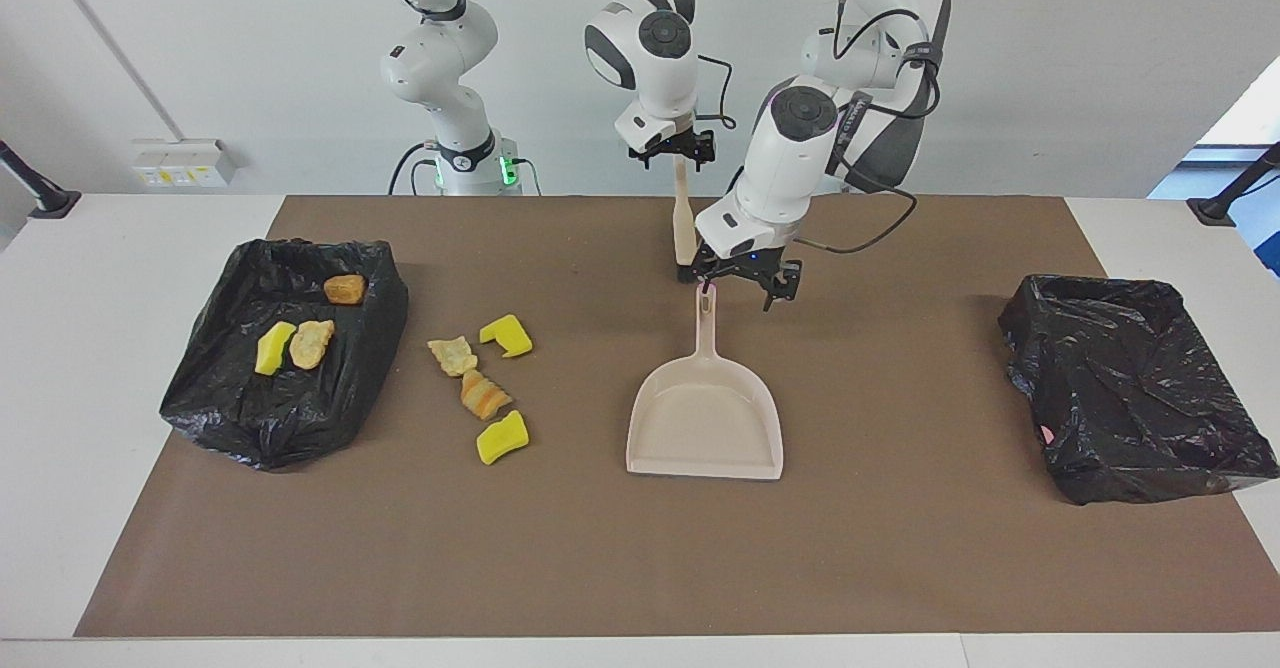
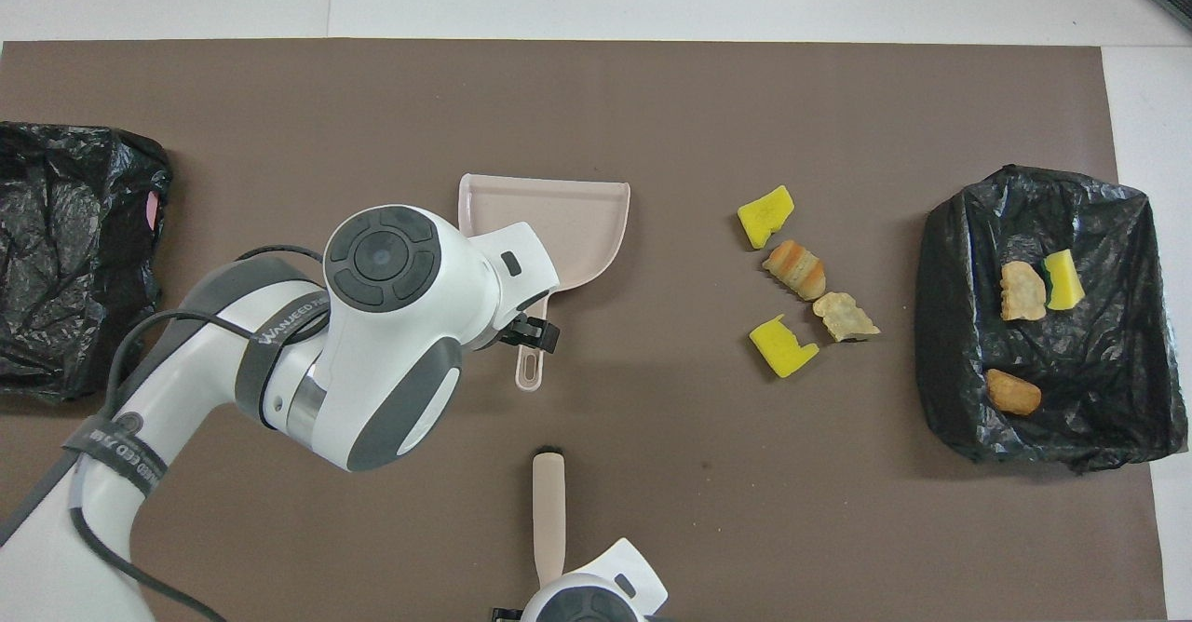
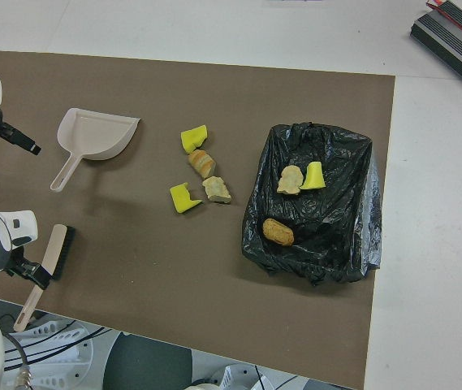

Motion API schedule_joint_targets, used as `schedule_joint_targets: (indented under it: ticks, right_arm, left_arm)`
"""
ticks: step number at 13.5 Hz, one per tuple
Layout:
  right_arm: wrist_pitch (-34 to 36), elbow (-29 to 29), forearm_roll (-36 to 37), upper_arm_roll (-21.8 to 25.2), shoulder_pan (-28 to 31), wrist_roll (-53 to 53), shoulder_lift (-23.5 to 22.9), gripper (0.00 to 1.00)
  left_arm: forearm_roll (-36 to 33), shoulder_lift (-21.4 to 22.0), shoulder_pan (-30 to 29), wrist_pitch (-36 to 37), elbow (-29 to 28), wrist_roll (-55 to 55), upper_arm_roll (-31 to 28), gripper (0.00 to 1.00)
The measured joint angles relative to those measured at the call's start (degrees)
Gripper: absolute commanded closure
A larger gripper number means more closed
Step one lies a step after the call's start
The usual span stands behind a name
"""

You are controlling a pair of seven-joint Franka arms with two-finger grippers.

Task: Sweep and dump trash in bin
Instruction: 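Grasp the dustpan handle with the left gripper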

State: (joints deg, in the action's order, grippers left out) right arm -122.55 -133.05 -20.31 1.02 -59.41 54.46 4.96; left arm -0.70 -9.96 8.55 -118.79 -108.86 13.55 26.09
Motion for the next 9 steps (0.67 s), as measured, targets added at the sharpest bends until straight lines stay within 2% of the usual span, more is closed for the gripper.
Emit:
schedule_joint_targets:
  ticks: [2,4,9]
  right_arm:
    - [-4.5,-2.0,0.0,0.0,-2.4,1.2,-1.5,0.0]
    - [-5.4,-2.7,0.0,0.0,-2.7,1.2,-2.0,0.0]
    - [-7.9,-3.9,0.0,0.0,-4.2,1.2,-2.0,0.0]
  left_arm:
    - [-3.2,-2.3,0.9,-3.0,-0.8,4.4,0.6,0.0]
    - [-4.2,-4.1,1.6,-4.5,-1.2,6.6,1.1,0.0]
    - [-4.3,-4.8,1.7,-6.7,-2.2,8.3,1.5,0.05]
